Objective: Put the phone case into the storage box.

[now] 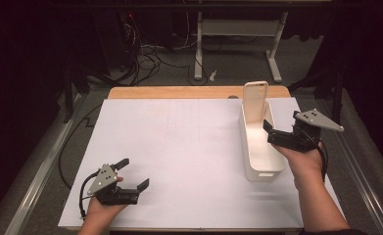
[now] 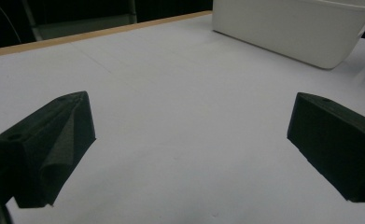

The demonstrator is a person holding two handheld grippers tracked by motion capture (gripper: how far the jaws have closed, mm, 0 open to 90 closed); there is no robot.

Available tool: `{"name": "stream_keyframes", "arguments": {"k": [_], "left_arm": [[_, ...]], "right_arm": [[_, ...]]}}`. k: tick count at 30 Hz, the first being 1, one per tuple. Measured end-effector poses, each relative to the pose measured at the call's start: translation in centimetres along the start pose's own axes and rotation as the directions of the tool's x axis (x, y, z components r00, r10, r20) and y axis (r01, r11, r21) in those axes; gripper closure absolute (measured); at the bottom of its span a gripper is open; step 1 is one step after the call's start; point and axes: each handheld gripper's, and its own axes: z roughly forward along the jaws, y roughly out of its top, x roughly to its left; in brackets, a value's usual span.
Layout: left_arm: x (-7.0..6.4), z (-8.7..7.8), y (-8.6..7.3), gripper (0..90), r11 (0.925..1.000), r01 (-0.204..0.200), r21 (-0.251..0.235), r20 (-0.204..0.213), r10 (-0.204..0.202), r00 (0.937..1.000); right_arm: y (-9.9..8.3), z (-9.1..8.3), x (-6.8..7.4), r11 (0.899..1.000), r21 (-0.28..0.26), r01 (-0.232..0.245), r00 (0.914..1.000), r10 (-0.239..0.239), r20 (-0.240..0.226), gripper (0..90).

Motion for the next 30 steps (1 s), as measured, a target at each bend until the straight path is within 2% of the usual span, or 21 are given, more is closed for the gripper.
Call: {"name": "stream_keyframes", "arguments": {"k": [13,23,30], "left_arm": [[0.1,0.0,-0.1,2.1,1.0000,0.003,0.005,-0.002,-0.003,1.0000],[0.1,-0.2,0.0,2.1,1.0000,0.007,0.001,-0.009,-0.007,0.9999],[0.1,-0.3,0.0,2.1,1.0000,0.007,0.001,-0.011,-0.007,0.9999]], "right_arm": [[-2.3,-2.6,-1.0,1.000,-0.007,0.015,0.9991,-0.015,-0.040,0.1],[-5.1,-4.9,-1.2,0.999,-0.043,0.005,0.9930,-0.010,-0.117,0.1],[-7.1,-6.7,-0.7,0.997,-0.081,0.012,0.9862,-0.025,-0.164,0.1]]}}
